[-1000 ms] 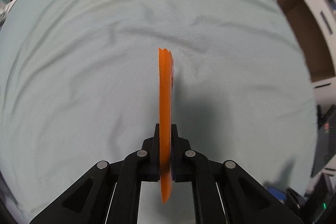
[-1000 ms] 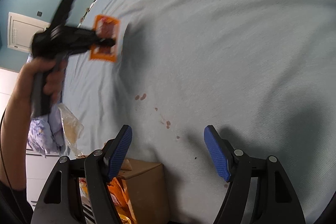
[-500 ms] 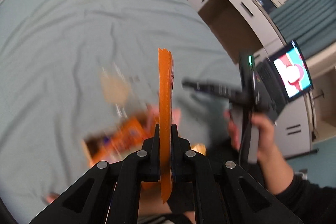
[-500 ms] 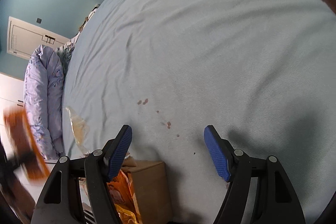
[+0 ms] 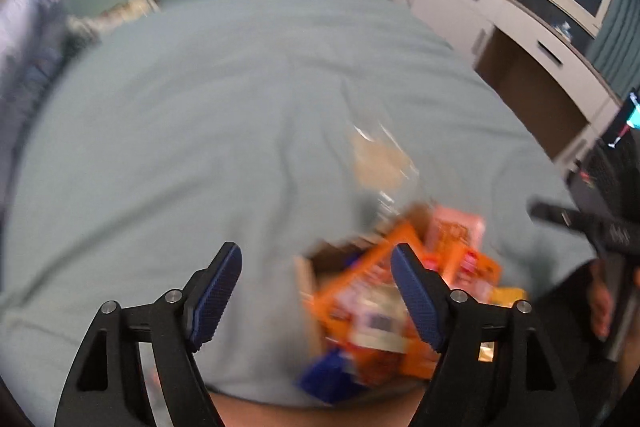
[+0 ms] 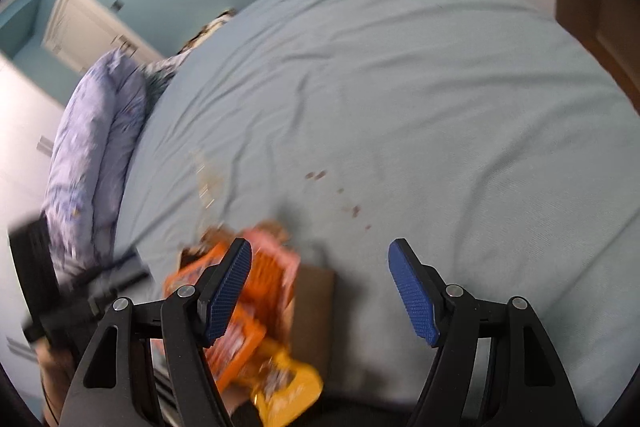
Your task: Organize snacks
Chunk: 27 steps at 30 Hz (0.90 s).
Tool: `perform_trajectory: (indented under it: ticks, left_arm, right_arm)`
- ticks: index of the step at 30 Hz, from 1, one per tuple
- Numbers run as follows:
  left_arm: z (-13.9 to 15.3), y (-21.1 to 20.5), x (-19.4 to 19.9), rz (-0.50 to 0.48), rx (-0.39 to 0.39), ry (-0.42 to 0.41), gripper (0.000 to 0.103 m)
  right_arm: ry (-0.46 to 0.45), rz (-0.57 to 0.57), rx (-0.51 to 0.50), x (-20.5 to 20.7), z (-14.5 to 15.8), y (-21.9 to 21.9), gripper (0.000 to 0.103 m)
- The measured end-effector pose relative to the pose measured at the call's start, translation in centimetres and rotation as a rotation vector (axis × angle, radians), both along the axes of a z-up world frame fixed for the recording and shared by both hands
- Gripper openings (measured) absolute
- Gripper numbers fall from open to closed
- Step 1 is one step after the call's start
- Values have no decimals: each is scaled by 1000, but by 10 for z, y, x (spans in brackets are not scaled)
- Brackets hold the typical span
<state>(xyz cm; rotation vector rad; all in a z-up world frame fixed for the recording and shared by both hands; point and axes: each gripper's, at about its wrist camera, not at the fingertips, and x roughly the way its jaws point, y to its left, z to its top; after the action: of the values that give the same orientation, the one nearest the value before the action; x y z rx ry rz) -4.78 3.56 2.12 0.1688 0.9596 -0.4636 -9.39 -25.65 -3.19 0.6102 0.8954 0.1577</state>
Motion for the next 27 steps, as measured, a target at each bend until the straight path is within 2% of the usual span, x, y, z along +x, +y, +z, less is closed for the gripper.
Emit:
perform_trajectory:
  ticks: [1,2,4,9,11,14,19,27]
  left_arm:
    - [3,7,-2,24,12,-34,98]
    - [5,13,-2,64,17,-62,103]
    - [9,20,-2,119,5,-101,103]
    - [9,14,-8,126,39,-143,103]
    - [8,8,-11,109,53,-129,103]
    - [4,1,-7,93,83,-96,103]
    - [3,-1,-6,88,108,-74,103]
    - [8,-7,-14,68,137,-102,103]
  right_arm:
    - [-8,23,-22,-8,1,10,70]
    - [-12,31,-38,-11,1,14,70]
    - [-34,40,-124,-21,6,30,70]
    - [-106,74,-337,-28,15,74,70]
    - [-114,108,-467,-25,12,96,70]
    - [-108,167,-580,-18,4,126,70]
    - [-110,183,-623,-10,-2,145,70]
    - [-102,155,-542,-6,0,117,70]
